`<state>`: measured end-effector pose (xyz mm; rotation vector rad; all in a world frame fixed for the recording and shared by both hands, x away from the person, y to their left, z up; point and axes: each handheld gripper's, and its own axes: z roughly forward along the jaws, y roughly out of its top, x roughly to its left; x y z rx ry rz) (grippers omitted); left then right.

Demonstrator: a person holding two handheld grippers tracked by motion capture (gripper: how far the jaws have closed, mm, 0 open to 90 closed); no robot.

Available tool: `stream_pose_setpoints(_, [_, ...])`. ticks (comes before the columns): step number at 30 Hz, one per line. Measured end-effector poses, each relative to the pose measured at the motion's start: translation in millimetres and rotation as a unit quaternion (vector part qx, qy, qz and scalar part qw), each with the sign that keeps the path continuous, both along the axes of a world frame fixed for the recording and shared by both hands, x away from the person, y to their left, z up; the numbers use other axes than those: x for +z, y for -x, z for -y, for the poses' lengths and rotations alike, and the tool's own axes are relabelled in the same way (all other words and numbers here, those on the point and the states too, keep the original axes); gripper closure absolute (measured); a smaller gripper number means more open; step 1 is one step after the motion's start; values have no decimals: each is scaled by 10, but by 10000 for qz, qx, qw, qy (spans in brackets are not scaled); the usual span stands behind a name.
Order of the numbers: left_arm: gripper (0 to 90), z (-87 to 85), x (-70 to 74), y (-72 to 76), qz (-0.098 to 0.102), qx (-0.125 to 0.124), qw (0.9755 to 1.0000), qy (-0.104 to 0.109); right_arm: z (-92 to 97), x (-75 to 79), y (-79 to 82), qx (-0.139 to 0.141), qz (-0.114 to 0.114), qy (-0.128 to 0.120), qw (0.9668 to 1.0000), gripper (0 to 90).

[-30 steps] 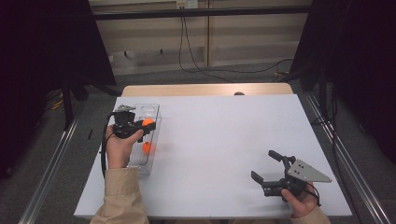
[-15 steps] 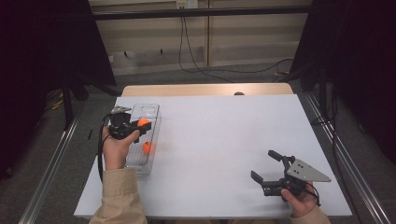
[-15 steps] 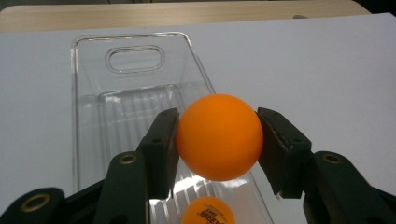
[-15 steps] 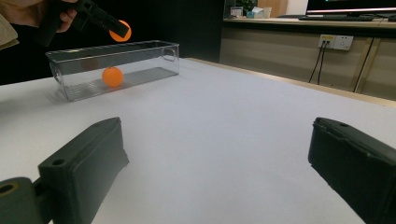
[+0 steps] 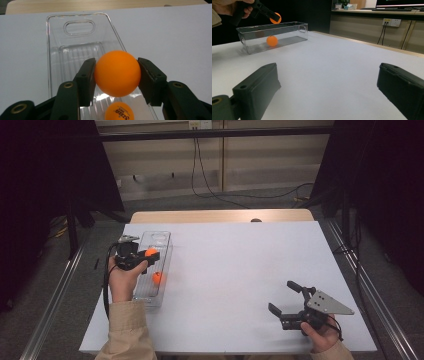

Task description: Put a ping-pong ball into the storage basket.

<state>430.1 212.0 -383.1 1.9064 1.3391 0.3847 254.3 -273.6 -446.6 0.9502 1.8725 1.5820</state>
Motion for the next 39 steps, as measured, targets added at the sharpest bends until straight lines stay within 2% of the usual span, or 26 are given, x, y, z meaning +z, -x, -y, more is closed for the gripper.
stream_pose_setpoints(2, [500,-2,-9,-3,21,78,10000,5,1,0,0,1,3,-2,10000,31])
stream_pose_setpoints(3, [467,-5,-9,-3,15,91,10000,-2,1,0,0,1,6,-2,10000,31])
stream_pose_setpoints(13, [364,0,6,27,112,81,9999,34,1,1,1,-2,7,1,10000,31])
stream_pose_setpoints(17, [302,4,19,61,259,113,9996,58,3,2,0,-13,1,-11,10000,31])
stream_pose_setpoints(18, [290,3,22,72,241,114,9996,19,1,3,-2,-16,1,-22,10000,31])
stream_pose_setpoints(21, [260,4,21,107,323,73,9994,139,-13,10,-10,-3,18,-21,10000,32])
stream_pose_setpoints(27, [211,6,37,173,492,10,9986,192,-25,10,-9,18,10,-7,10000,32])
stream_pose_setpoints(33, [188,37,24,252,529,-75,9983,226,-27,7,-9,20,20,11,10000,32])
stream_pose_setpoints(39, [141,58,25,358,790,-245,9961,317,-25,6,-11,17,18,15,10000,32])
